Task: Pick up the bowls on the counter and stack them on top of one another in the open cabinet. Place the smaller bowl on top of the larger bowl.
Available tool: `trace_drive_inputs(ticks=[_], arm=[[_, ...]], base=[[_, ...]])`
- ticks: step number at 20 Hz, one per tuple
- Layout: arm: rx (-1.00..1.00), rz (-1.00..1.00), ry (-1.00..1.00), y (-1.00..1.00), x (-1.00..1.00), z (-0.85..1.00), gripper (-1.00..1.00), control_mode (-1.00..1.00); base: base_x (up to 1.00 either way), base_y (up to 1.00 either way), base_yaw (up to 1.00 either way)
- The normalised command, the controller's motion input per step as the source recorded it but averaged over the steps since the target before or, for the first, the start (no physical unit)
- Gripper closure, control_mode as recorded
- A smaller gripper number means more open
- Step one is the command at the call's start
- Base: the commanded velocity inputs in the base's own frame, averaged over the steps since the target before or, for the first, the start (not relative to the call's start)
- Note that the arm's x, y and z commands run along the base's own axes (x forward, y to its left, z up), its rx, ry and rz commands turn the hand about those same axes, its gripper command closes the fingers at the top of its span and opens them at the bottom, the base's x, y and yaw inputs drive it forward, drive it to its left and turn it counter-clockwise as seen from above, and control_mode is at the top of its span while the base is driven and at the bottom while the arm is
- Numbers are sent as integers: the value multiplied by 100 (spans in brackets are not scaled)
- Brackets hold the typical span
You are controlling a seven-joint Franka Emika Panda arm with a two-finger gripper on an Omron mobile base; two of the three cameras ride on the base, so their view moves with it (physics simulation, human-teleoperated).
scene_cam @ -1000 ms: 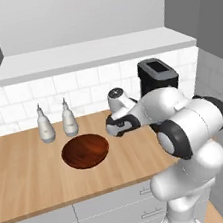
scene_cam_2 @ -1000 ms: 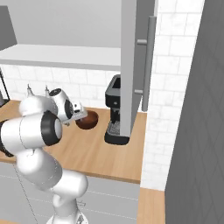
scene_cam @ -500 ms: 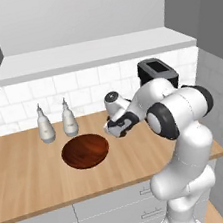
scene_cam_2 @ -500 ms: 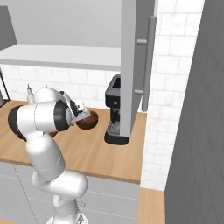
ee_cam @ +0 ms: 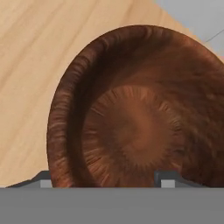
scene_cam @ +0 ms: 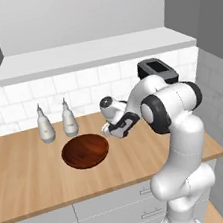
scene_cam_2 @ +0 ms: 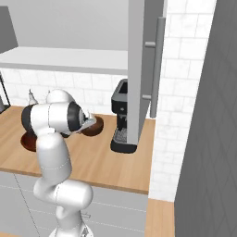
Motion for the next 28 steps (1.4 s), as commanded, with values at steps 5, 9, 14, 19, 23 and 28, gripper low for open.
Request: trace_drive_inputs(ticks=[5, 9, 14, 19, 23, 28], arm=[[0, 0, 0, 0, 0, 1, 100, -100], [0, 0, -20, 8, -2, 53, 100, -100], [0, 0, -27, 46, -41, 96, 100, -100], [-4, 4, -3, 78, -93, 65, 100, -100], [-6, 9, 1, 100, -87, 97, 100, -100], [-9, 13, 19, 99, -68, 73, 100, -100]], base=[[0, 0, 0], [0, 0, 0], [0, 0, 0], [0, 0, 0], [0, 0, 0], [0, 0, 0]])
